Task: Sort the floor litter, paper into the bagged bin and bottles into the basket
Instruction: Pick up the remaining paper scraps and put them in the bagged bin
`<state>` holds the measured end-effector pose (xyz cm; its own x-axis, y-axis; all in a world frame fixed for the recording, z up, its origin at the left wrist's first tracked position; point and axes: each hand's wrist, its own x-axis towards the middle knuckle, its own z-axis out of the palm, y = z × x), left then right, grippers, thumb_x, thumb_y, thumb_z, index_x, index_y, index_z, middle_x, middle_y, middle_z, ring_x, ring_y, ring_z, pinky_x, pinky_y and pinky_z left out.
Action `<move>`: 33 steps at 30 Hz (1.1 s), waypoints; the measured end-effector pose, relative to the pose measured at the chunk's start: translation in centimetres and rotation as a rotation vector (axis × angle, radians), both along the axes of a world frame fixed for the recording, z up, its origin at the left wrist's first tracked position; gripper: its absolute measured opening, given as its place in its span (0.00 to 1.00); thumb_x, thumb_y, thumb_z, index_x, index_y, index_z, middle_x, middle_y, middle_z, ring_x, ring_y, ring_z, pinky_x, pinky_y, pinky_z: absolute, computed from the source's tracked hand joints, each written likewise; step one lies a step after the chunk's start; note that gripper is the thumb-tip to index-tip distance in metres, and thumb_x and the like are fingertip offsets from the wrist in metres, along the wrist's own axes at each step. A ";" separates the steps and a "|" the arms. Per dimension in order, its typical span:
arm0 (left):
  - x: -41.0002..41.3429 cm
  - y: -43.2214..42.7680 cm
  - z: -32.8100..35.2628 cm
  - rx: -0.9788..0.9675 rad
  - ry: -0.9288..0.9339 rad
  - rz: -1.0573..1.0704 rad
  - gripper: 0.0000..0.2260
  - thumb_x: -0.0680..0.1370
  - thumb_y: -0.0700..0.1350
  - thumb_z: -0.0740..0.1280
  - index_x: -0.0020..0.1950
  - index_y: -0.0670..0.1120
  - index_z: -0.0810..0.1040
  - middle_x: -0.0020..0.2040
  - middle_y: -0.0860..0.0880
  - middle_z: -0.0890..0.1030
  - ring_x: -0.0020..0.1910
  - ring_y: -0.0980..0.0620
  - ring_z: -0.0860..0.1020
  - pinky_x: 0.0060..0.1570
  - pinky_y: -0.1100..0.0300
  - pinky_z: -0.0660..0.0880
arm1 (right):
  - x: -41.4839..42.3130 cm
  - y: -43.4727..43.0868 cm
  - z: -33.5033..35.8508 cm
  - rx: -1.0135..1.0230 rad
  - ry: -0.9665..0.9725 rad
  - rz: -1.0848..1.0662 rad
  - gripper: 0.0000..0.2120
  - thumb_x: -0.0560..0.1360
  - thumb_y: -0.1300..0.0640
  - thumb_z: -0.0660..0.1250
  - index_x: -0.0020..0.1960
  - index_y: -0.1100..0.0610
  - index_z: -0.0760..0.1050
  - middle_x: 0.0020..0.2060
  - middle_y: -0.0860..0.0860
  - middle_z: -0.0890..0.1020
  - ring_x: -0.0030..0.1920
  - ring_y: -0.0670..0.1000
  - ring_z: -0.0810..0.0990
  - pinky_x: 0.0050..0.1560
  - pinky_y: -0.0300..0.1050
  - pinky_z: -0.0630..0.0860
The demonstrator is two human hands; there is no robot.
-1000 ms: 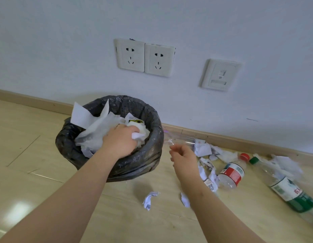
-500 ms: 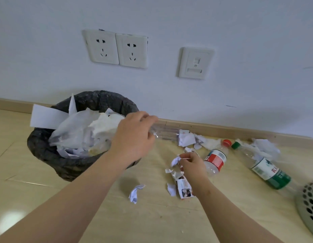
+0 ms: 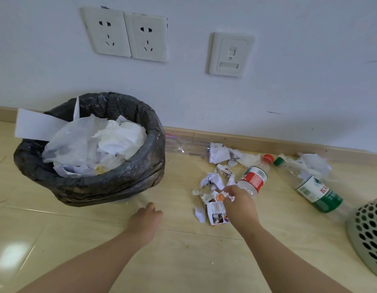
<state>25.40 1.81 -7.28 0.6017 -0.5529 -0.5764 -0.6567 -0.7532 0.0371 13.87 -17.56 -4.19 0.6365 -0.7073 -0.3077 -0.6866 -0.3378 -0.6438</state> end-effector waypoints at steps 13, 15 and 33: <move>-3.2 -5.6 -1.5 -0.488 0.113 0.194 0.14 0.77 0.38 0.58 0.60 0.51 0.72 0.65 0.51 0.66 0.57 0.49 0.73 0.50 0.62 0.71 | -2.9 0.0 -3.4 -0.436 0.550 0.618 0.15 0.79 0.54 0.54 0.63 0.53 0.70 0.60 0.52 0.76 0.65 0.55 0.68 0.63 0.47 0.62; -4.6 -6.5 -2.1 -0.403 0.087 0.068 0.18 0.77 0.44 0.59 0.67 0.54 0.67 0.69 0.52 0.60 0.63 0.47 0.67 0.53 0.56 0.71 | -4.1 -0.6 -3.8 -0.426 0.585 0.587 0.13 0.79 0.53 0.54 0.61 0.53 0.71 0.59 0.52 0.77 0.64 0.55 0.69 0.62 0.47 0.63; -2.6 -6.1 -4.0 -0.684 0.137 0.284 0.06 0.73 0.38 0.63 0.40 0.49 0.75 0.35 0.53 0.69 0.41 0.47 0.78 0.42 0.55 0.74 | -1.4 0.6 -5.8 -0.416 0.267 0.647 0.28 0.75 0.60 0.59 0.72 0.44 0.59 0.72 0.46 0.61 0.64 0.56 0.66 0.59 0.49 0.66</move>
